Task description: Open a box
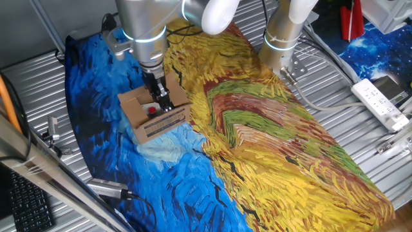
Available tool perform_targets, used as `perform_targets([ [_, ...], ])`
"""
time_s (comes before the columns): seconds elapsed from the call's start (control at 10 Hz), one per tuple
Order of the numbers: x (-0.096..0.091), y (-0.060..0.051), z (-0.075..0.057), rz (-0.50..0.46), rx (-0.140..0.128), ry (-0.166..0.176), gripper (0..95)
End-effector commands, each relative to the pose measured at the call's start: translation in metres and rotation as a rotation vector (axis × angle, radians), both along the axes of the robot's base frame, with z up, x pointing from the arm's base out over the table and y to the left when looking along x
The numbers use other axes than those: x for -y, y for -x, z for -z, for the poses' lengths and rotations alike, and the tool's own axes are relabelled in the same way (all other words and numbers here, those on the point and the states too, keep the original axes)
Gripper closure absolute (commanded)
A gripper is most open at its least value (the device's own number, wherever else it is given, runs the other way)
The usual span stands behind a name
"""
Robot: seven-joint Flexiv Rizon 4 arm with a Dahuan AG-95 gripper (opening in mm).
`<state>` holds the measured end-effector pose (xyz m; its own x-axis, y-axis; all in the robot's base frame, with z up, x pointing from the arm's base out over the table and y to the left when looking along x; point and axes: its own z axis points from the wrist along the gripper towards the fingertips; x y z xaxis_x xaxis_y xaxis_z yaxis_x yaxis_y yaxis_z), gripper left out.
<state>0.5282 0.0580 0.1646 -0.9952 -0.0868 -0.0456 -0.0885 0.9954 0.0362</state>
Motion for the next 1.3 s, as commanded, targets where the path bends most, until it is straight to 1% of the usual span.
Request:
perform_targets([
  [0.1, -0.004, 0.0, 0.002, 0.005, 0.003, 0.004, 19.0],
  [0.4, -0.013, -0.001, 0.006, 0.019, 0.006, 0.013, 19.0],
  [0.9, -0.019, -0.003, 0.011, 0.025, 0.008, 0.022, 19.0],
  [1.3, -0.023, -0.005, 0.02, 0.027, 0.01, 0.03, 19.0],
])
